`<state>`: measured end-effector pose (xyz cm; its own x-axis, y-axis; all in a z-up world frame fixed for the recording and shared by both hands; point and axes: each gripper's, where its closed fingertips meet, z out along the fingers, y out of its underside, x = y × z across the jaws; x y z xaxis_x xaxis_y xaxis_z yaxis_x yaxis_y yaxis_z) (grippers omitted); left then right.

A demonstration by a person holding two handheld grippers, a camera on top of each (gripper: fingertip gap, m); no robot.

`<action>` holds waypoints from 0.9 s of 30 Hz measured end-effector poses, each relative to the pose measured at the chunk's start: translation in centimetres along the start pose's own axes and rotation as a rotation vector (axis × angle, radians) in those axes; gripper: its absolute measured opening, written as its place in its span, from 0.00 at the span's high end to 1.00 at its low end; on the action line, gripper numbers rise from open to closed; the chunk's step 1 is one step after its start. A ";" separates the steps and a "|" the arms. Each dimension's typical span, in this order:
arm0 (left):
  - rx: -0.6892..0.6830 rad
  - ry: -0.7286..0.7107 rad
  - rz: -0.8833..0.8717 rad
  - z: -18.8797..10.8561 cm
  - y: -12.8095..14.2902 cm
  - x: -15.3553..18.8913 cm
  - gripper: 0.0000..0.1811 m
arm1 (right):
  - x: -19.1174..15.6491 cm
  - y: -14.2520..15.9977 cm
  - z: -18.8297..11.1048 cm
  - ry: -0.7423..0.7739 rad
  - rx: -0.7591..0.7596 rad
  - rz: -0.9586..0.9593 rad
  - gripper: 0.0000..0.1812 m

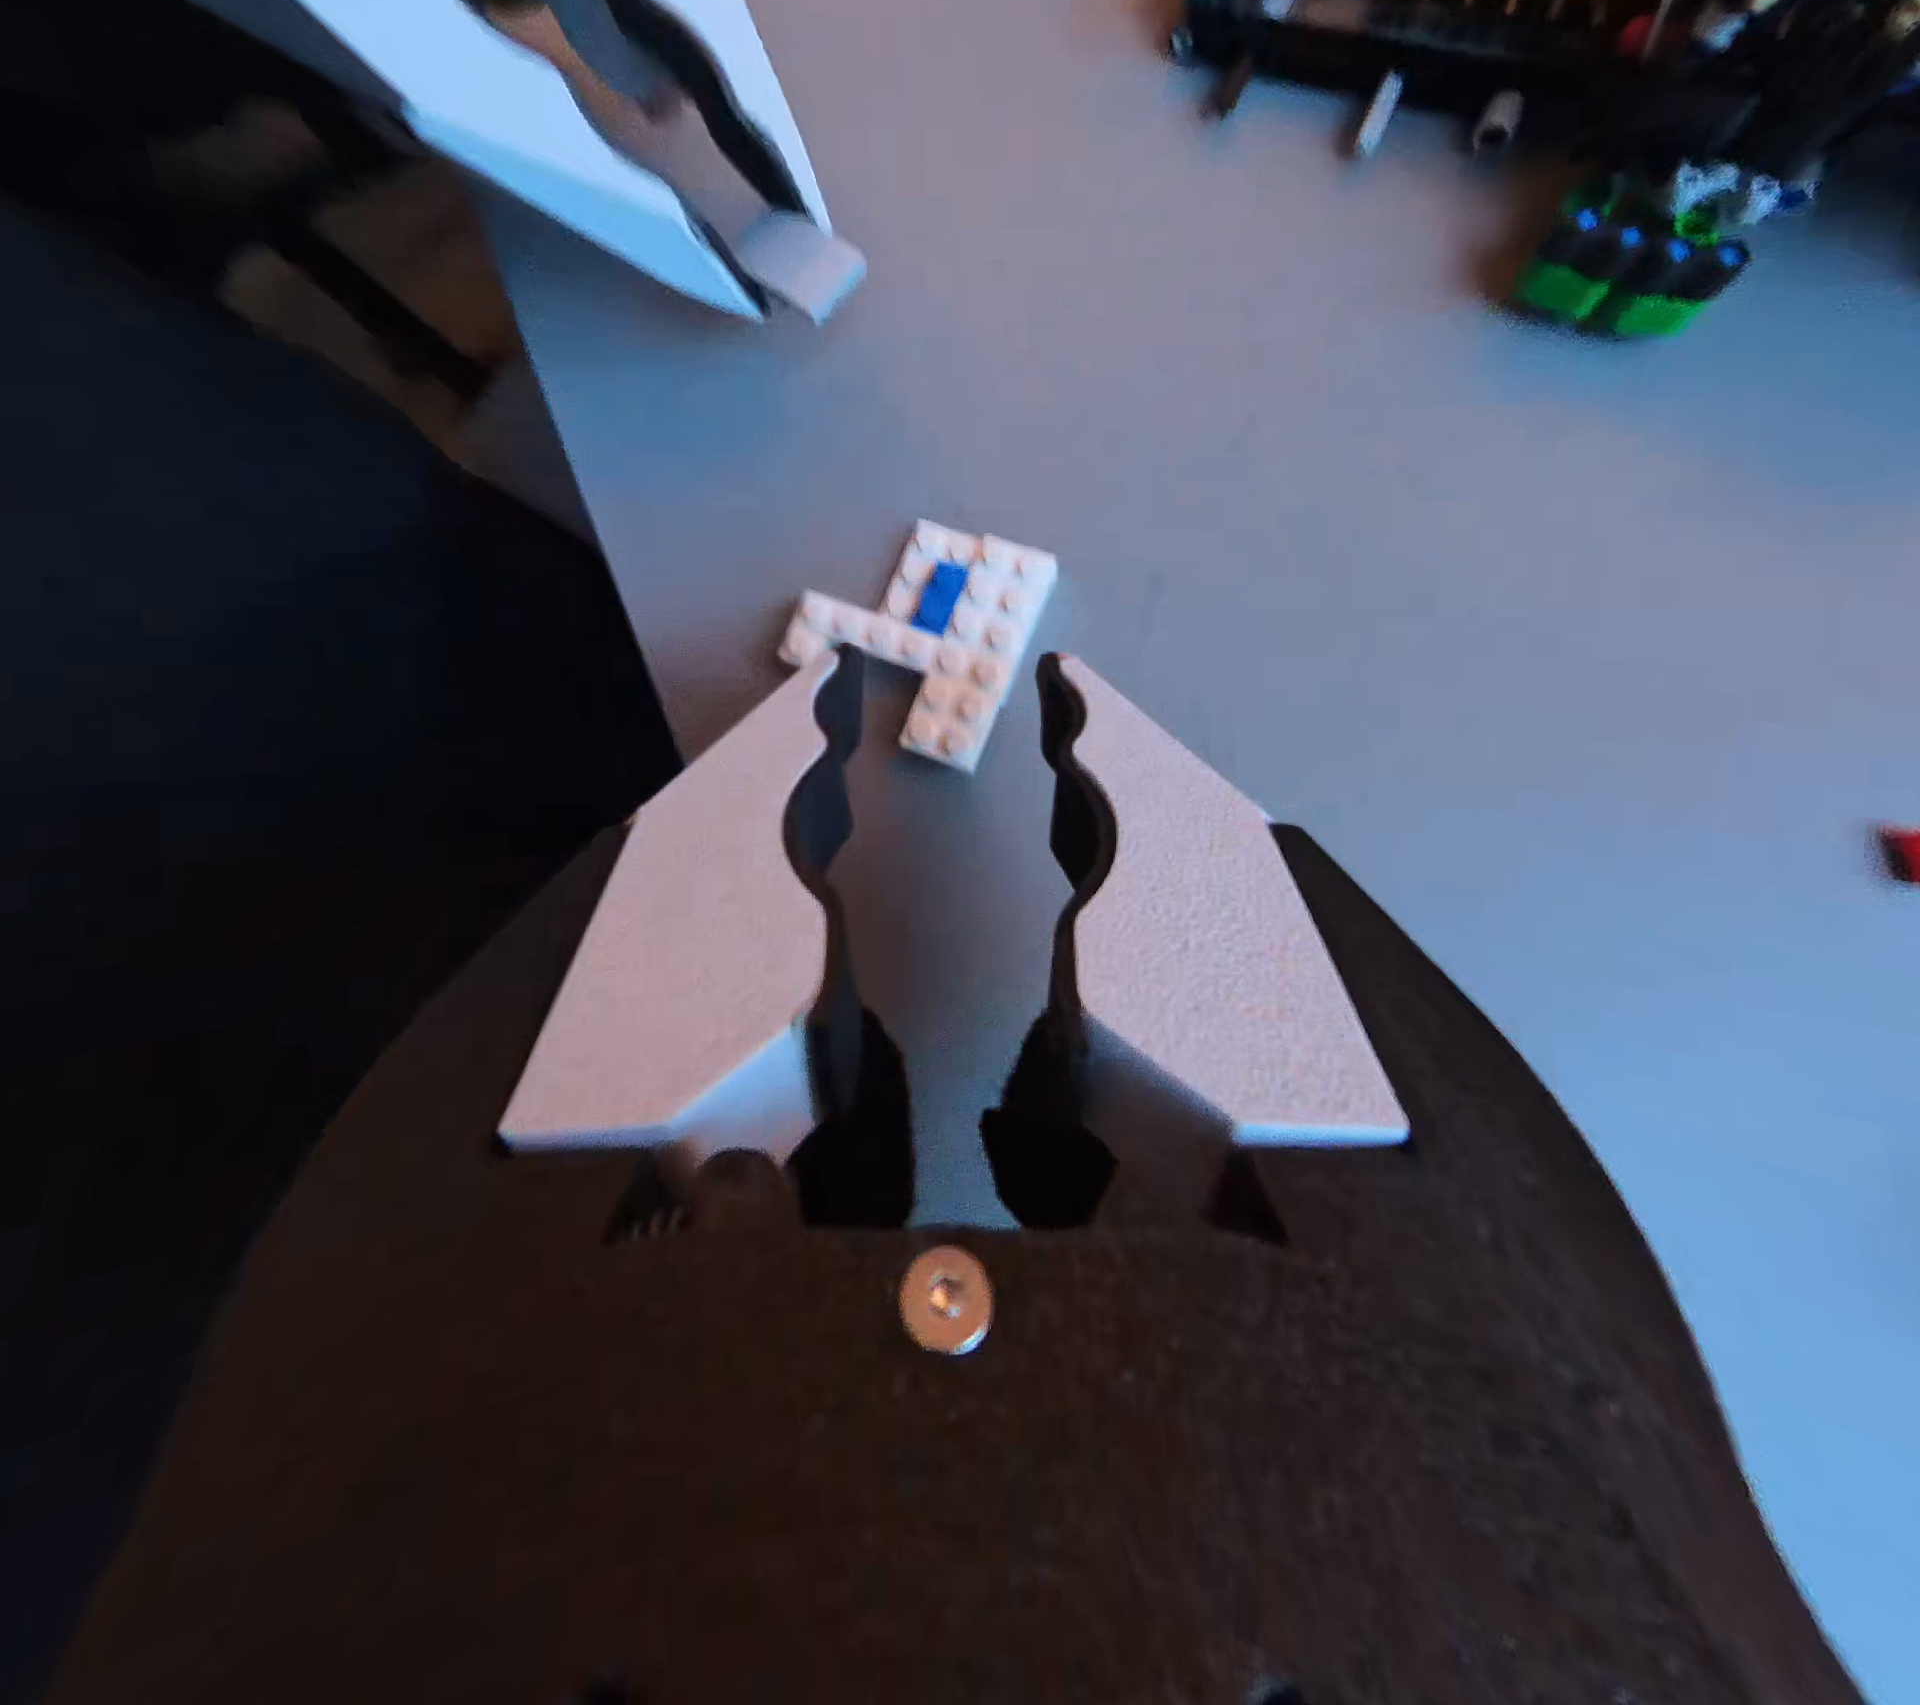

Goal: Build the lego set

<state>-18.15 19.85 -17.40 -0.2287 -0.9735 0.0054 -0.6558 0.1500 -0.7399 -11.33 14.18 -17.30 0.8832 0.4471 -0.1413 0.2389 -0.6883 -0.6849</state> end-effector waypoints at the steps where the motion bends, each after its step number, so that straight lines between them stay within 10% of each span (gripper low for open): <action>1: -0.019 0.011 -0.005 0.2 0.2 0.1 0.91 | 0.2 0.8 0.2 0.043 -0.031 -0.018 0.81; 17: -0.066 -0.014 -0.112 1.0 1.1 -0.1 0.86 | 0.7 -1.4 0.6 0.301 0.174 -0.125 0.91; 27: 0.341 0.233 -0.351 -1.5 -5.9 2.3 0.87 | -1.3 -6.8 -1.3 0.427 0.502 -0.117 0.91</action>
<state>-15.90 16.97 -11.95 -0.2166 -0.8850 0.4122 -0.4594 -0.2801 -0.8429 -13.59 17.54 -11.57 0.9699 0.1659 0.1784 0.2167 -0.2535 -0.9428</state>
